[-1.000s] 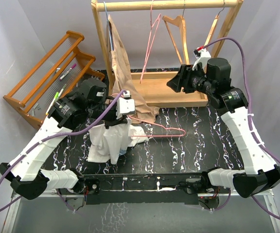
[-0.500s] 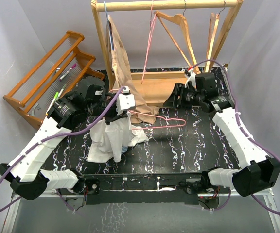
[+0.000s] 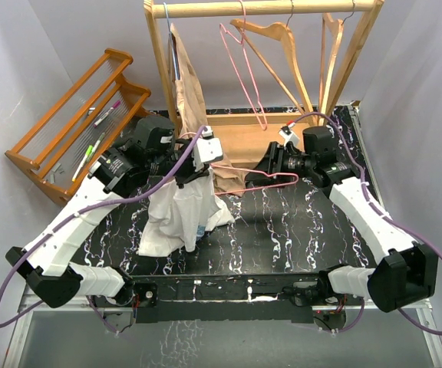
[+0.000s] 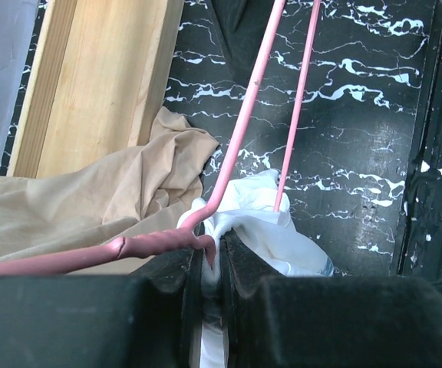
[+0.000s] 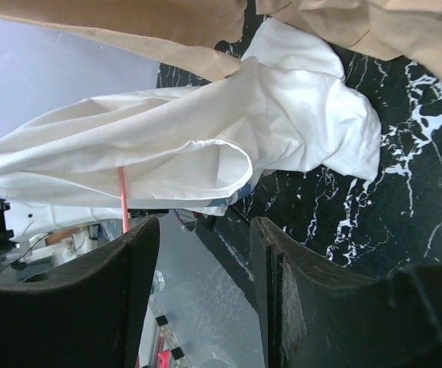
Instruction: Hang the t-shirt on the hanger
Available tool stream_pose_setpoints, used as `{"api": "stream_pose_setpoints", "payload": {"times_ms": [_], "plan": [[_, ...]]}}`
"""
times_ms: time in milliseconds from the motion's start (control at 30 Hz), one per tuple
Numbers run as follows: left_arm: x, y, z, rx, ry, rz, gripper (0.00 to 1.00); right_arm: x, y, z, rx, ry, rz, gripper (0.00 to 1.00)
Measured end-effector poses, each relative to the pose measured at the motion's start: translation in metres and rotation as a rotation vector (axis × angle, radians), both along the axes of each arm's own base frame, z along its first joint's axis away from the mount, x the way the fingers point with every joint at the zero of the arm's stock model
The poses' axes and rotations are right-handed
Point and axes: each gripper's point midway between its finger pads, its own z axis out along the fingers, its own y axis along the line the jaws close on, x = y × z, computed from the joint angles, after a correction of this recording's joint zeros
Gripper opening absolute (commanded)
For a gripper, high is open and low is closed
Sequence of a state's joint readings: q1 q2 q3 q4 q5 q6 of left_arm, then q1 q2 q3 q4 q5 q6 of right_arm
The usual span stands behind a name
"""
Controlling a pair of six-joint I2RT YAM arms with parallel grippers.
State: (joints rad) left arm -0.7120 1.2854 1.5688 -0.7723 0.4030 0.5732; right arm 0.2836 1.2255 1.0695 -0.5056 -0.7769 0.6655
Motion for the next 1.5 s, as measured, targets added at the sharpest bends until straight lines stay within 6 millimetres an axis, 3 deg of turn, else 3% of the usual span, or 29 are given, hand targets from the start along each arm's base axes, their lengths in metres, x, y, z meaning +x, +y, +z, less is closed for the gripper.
{"api": "stream_pose_setpoints", "payload": {"times_ms": [333, 733, 1200, 1333, 1500], "plan": [[0.011, -0.013, 0.019, -0.06, -0.011, 0.02, 0.0, -0.002, 0.033, -0.031, -0.006, 0.083, 0.1, 0.53], [0.011, -0.009, 0.018, -0.06, 0.013, 0.041, 0.0, 0.004, 0.054, -0.054, -0.043, 0.08, 0.136, 0.53], [0.014, -0.014, 0.022, -0.066, 0.031, 0.044, 0.0, 0.0, 0.07, -0.059, -0.063, 0.047, 0.169, 0.51], [0.013, -0.014, 0.025, -0.073, 0.03, 0.045, 0.0, -0.002, 0.072, -0.059, -0.062, 0.046, 0.177, 0.47], [0.012, -0.015, 0.03, -0.089, 0.034, 0.041, 0.0, -0.003, 0.076, -0.059, -0.058, 0.043, 0.19, 0.3]]}}
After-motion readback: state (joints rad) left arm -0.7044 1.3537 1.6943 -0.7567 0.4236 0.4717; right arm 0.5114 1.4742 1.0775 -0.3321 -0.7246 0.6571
